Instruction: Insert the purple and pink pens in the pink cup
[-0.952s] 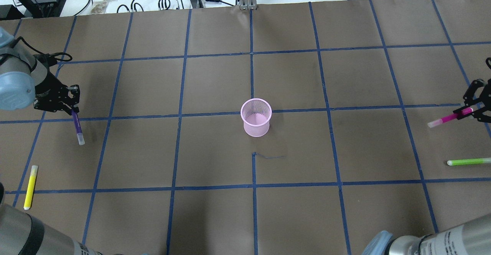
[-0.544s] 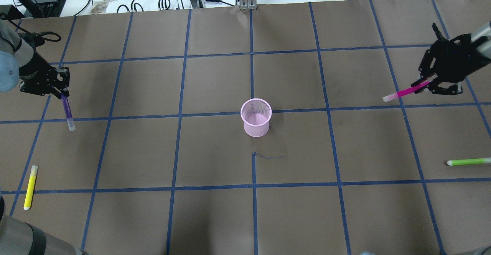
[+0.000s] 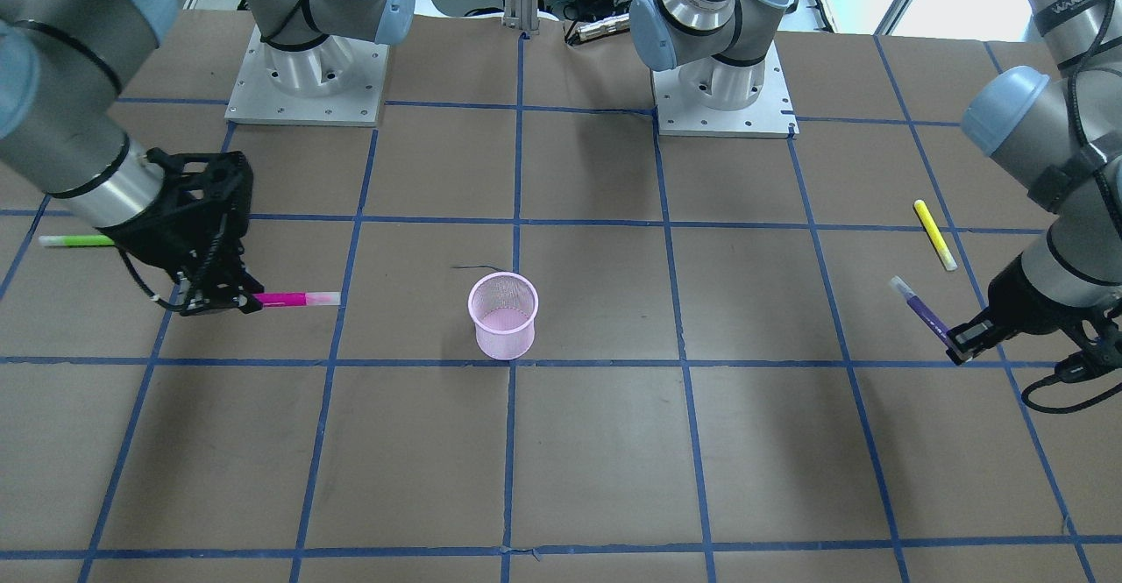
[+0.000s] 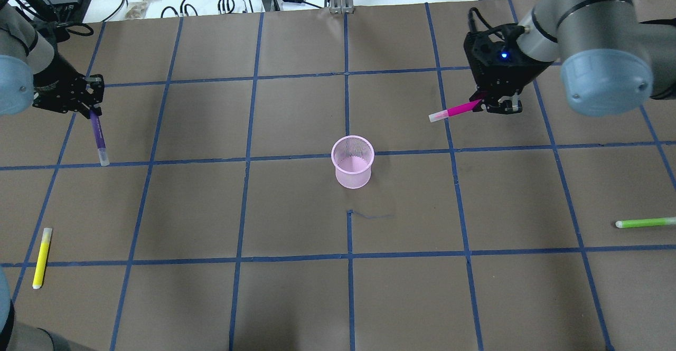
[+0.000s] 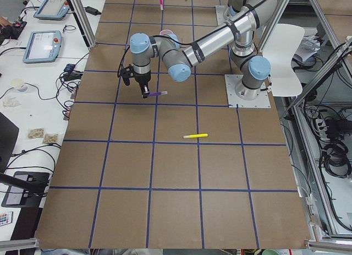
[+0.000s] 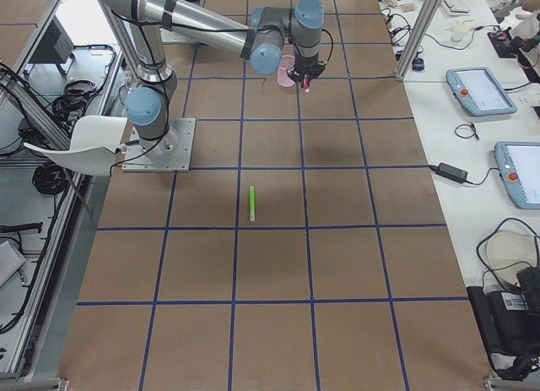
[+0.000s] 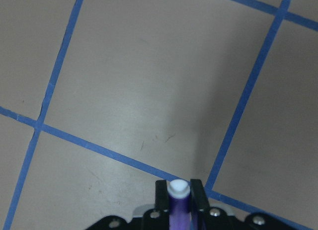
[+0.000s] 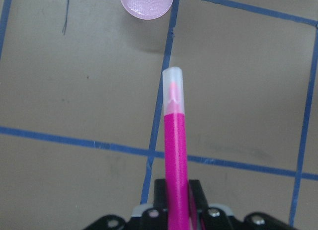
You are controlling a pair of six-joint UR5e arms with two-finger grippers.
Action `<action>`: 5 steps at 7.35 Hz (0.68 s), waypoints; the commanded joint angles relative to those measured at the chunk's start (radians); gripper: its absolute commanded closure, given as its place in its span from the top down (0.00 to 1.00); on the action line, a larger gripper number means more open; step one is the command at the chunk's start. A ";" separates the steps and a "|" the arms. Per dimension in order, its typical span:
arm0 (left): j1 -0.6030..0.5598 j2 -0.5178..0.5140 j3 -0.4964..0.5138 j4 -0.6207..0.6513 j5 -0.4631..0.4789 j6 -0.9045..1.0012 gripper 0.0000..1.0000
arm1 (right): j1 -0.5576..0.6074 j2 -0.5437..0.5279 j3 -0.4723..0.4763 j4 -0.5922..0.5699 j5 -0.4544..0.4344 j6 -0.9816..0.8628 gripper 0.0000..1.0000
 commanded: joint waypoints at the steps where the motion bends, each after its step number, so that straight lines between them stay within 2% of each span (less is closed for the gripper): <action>1: -0.004 0.011 0.000 0.001 -0.004 0.000 0.00 | 0.215 0.018 -0.072 -0.027 -0.135 0.240 0.00; 3: -0.047 0.024 0.000 0.006 0.004 -0.008 0.00 | 0.346 0.072 -0.085 -0.039 -0.282 0.394 0.00; 5: -0.074 0.028 0.000 0.009 0.031 -0.039 0.00 | 0.425 0.098 -0.080 -0.025 -0.433 0.425 0.00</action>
